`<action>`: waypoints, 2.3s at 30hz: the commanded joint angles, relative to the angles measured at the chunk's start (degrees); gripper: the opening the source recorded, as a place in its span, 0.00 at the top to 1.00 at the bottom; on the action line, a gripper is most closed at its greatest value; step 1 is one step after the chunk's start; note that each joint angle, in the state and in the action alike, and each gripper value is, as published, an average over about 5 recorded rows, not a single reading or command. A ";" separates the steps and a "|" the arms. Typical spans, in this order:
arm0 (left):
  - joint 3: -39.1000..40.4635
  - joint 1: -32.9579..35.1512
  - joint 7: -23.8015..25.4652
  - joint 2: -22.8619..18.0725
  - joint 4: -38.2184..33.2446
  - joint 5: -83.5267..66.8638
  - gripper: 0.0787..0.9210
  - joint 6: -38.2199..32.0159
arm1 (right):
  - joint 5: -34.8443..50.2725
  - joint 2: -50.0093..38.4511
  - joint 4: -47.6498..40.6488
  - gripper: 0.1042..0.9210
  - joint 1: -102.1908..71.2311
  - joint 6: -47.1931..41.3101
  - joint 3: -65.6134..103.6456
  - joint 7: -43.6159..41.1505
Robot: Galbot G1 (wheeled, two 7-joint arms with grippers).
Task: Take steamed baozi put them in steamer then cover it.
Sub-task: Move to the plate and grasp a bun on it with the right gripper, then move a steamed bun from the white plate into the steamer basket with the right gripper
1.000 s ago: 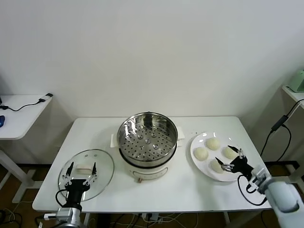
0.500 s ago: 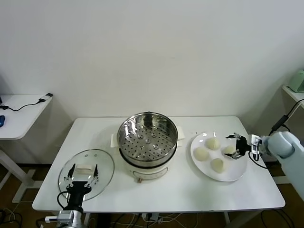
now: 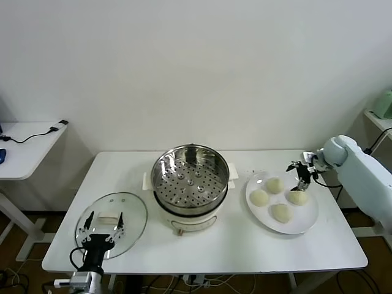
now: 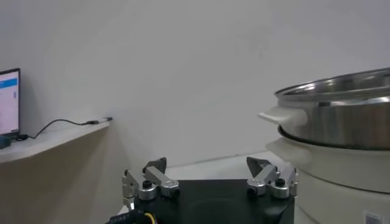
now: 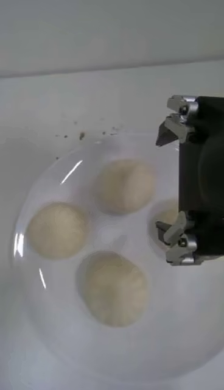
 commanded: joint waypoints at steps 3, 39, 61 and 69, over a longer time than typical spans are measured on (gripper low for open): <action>-0.24 -0.08 -0.01 0.33 0.33 -0.20 0.12 0.17 | -7.10 11.54 -15.28 0.12 5.61 3.00 -2.32 -1.86; -0.47 0.17 -0.15 0.71 0.55 -0.01 0.12 0.20 | -11.76 12.41 -15.76 0.31 4.26 5.06 1.17 -1.07; -0.19 1.13 -0.86 1.01 -0.34 -0.45 0.12 0.68 | 12.86 13.49 12.33 0.32 37.18 18.73 -38.20 -2.57; -0.21 1.51 -0.99 0.74 -0.78 -0.37 0.12 0.84 | 11.62 20.39 19.39 0.32 38.21 22.42 -40.31 -2.01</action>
